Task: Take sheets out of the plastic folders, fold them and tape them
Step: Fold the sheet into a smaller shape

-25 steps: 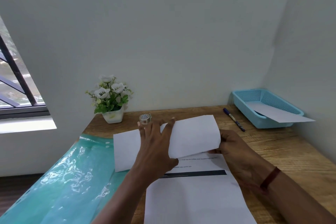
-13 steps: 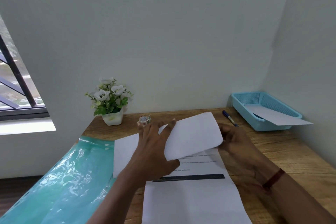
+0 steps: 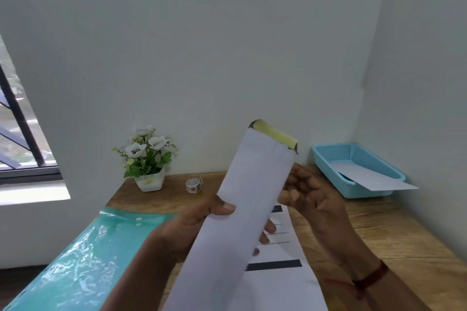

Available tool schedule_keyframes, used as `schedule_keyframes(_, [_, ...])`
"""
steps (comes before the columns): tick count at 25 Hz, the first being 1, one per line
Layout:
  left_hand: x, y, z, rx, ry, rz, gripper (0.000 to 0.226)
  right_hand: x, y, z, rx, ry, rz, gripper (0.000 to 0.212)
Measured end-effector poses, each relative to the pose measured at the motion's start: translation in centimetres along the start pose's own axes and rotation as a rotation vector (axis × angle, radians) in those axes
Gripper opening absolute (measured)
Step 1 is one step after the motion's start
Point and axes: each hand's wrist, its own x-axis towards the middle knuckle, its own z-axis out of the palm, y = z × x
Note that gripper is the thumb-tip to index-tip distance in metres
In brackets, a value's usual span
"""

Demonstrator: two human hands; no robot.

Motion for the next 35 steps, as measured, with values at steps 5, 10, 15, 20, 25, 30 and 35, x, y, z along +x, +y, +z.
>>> schedule_keyframes(5, [2.2, -1.8, 1.3, -0.124, 0.309, -0.008, 0.018, -0.5, -0.1, 1.4, 0.234, 0.089, 0.119, 0.043])
schedule_keyframes(10, [3.6, -3.5, -0.6, -0.116, 0.355, -0.047, 0.033, 0.5, 1.5, 0.9, 0.27, 0.248, 0.282, 0.03])
schedule_keyframes(15, [5.7, -5.2, -3.7, 0.061, 0.516, 0.065, 0.024, 0.7, 3.8, 1.1, 0.094, 0.302, 0.352, 0.036])
schedule_keyframes(20, [6.4, -4.8, -4.5, 0.414, 0.662, 0.17, 0.019, 0.9, 5.0, 1.9, 0.061, 0.306, 0.408, 0.04])
schedule_keyframes(25, [5.7, -3.9, -5.4, 0.707, 0.655, 0.217, 0.022, 1.2, 5.4, 2.2, -0.013, 0.331, 0.392, 0.025])
schedule_keyframes(30, [6.2, -3.1, -5.9, 0.534, 0.541, 0.111, 0.034, 1.4, 5.7, 1.8, -0.001, 0.366, 0.372, 0.016])
schedule_keyframes(35, [8.6, -2.8, -4.9, 0.309, 0.758, 0.132, 0.019, 1.3, 5.3, 2.2, 0.062, 0.349, 0.4, 0.023])
